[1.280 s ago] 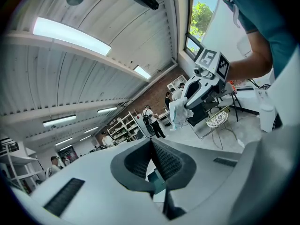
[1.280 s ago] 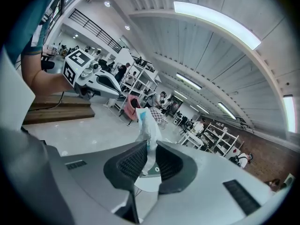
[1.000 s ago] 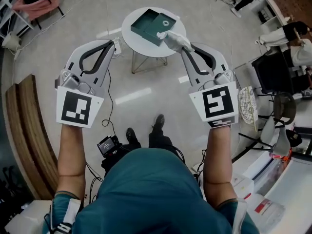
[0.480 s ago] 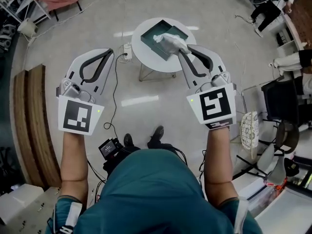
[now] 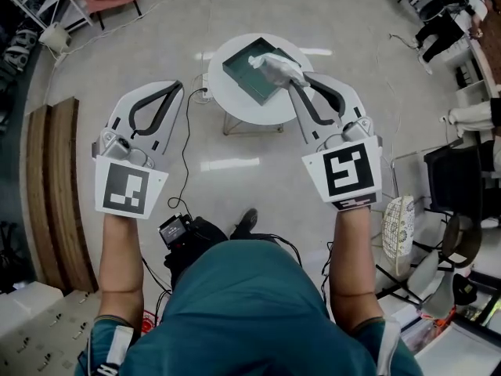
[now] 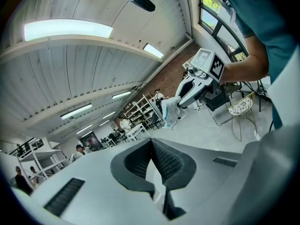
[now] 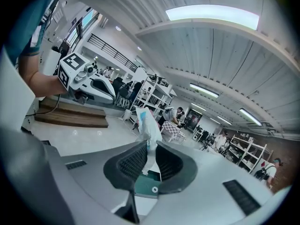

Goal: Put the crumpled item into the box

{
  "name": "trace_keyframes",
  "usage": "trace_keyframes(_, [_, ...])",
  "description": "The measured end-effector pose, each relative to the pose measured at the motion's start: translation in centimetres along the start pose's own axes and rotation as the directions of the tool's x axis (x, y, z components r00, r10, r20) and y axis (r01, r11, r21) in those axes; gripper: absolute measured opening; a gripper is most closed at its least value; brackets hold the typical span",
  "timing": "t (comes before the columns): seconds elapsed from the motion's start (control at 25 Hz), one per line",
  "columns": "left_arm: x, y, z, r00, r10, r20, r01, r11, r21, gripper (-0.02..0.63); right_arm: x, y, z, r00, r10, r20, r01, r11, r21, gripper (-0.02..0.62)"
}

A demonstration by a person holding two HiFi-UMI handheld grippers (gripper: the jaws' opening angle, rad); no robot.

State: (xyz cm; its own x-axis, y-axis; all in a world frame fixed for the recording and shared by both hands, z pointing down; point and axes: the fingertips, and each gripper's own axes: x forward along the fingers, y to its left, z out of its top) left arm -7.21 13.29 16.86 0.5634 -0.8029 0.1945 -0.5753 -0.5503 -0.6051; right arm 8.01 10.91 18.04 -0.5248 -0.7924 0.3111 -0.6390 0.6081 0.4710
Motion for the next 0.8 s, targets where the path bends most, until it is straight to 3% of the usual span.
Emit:
trace_keyframes(0.4, [5.3,-0.7,1.9,0.996,-0.071,0.052,0.071,0.997,0.003,0.018,-1.2,-4.5,-3.3,0.995,-0.075,-0.062,0.077,0.996,0.036,0.074])
trace_keyframes(0.8, [12.0,2.1,1.3,0.963,-0.21,0.17,0.208,0.978,0.033,0.018,1.3,-7.3,-4.2,0.965,-0.193,-0.175,0.207,0.976,0.066,0.074])
